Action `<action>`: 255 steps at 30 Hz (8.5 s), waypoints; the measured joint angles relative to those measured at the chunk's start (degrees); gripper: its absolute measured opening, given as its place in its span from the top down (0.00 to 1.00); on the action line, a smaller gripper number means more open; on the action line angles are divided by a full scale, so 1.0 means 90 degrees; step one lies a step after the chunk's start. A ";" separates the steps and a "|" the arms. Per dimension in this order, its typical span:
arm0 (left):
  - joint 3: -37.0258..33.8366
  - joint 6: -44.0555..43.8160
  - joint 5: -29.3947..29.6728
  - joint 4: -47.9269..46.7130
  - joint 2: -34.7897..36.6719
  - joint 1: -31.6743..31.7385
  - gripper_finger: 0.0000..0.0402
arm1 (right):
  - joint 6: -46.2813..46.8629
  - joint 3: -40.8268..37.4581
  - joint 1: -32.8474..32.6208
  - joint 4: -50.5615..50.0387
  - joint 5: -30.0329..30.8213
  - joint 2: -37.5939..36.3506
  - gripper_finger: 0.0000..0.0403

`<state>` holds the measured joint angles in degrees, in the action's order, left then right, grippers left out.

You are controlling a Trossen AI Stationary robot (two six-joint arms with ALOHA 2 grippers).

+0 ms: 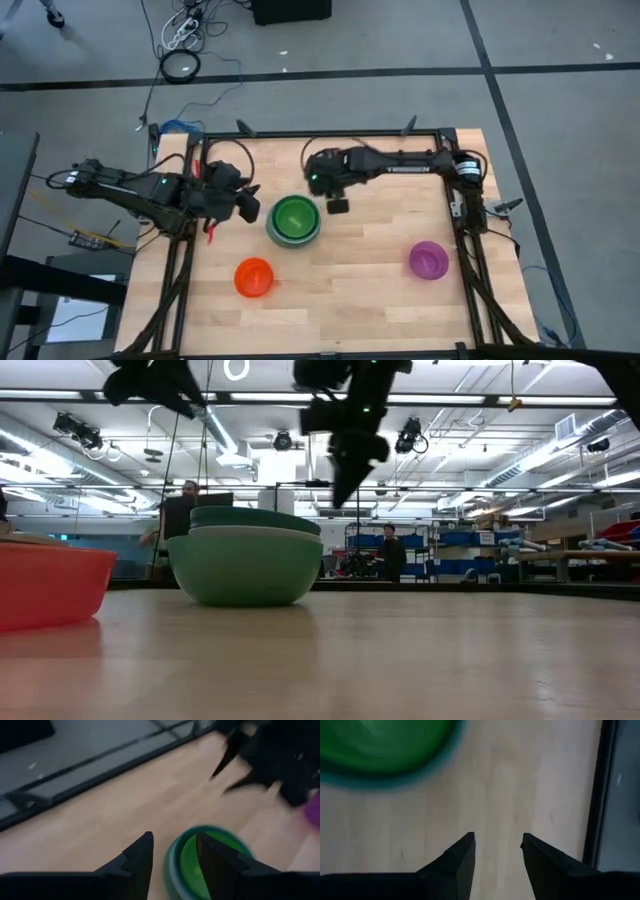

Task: Nest bowls inside each other
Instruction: Stack the orange bowl on top of the light green bowl, then stack the violet bowl on top of the orange bowl

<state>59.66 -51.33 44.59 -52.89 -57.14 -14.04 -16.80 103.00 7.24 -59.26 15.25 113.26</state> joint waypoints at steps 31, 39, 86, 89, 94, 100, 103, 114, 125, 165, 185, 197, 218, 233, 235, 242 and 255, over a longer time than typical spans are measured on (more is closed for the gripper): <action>0.0000 0.1032 -0.3271 -0.1815 -0.1582 -0.1943 0.61 | 0.3955 -0.3564 -0.0055 0.0026 -0.1139 -0.4924 0.66; 0.0000 0.1056 -0.3361 -0.1719 -0.2442 -0.2613 0.61 | 0.4841 -0.3922 -0.0656 0.0050 -0.0902 -0.5157 0.66; -0.1737 -0.0779 -0.3039 0.1232 -0.2634 -0.2567 0.98 | 0.4285 -0.3915 -0.0733 0.0604 -0.0581 -0.4885 0.66; -0.1465 -0.0517 -0.2712 0.0959 -0.2453 -0.2536 0.99 | 0.4239 -0.3915 -0.0733 0.0607 -0.0482 -0.4885 0.66; -0.0850 -0.0307 -0.1844 0.0081 -0.2082 -0.2444 0.99 | 0.4238 -0.3915 -0.0709 0.0609 -0.0454 -0.4885 0.66; -0.0320 0.0264 0.0584 -0.0067 -0.1673 -0.1962 0.99 | 0.4182 -0.3915 -0.0709 0.0609 -0.0189 -0.4885 0.66; -0.0212 0.0784 0.0860 0.0359 -0.1590 -0.1362 0.99 | 0.4177 -0.3915 -0.0690 0.0614 -0.0125 -0.4885 0.66; -0.0214 0.2046 -0.1041 0.1519 -0.1819 0.0884 0.99 | 0.4180 -0.3914 -0.0685 0.0612 -0.0122 -0.4885 0.66; -0.0216 0.1869 -0.3328 0.1401 -0.2024 0.1649 0.99 | 0.4315 -0.3912 -0.0685 0.0577 -0.0125 -0.4885 0.66; 0.1301 0.2895 -0.2666 0.0601 -0.2220 0.1721 0.84 | 0.5588 -0.3912 -0.0816 -0.1083 0.0227 -0.4885 0.66; 0.0920 0.1852 -0.1758 -0.0645 -0.0422 0.0665 0.84 | 0.6995 -0.5082 -0.2580 -0.2480 -0.1685 -0.4955 0.67; 0.0293 0.1297 -0.1602 -0.0581 -0.0182 0.0374 0.84 | 0.7368 -0.6728 -0.3911 -0.1008 -0.1218 -0.4965 0.69; 0.0078 0.1287 -0.1401 -0.0344 -0.0185 0.0376 0.84 | 0.7746 -0.8243 -0.4014 0.0999 -0.1478 -0.4977 0.93; 0.0080 0.1390 -0.1232 -0.0076 -0.0185 0.0384 0.84 | 0.5927 -0.6337 -0.2574 0.0973 -0.0619 -0.4956 1.00; 0.0079 0.1466 -0.1198 -0.0056 -0.0185 0.0384 0.84 | 0.5527 -0.6056 -0.2062 0.1455 -0.0736 -0.4957 1.00; 0.0080 0.1484 -0.1099 -0.0059 -0.0185 0.0384 0.84 | 0.4968 -0.5770 -0.0378 0.4638 -0.3077 -0.4849 1.00; 0.0080 0.1469 -0.1022 -0.0041 -0.0187 0.0384 0.84 | 0.4826 -0.4814 0.0340 0.7939 -0.4405 -0.2302 1.00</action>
<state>60.38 -38.11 35.39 -53.26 -58.82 -10.59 26.64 59.68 10.31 12.19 -24.39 92.54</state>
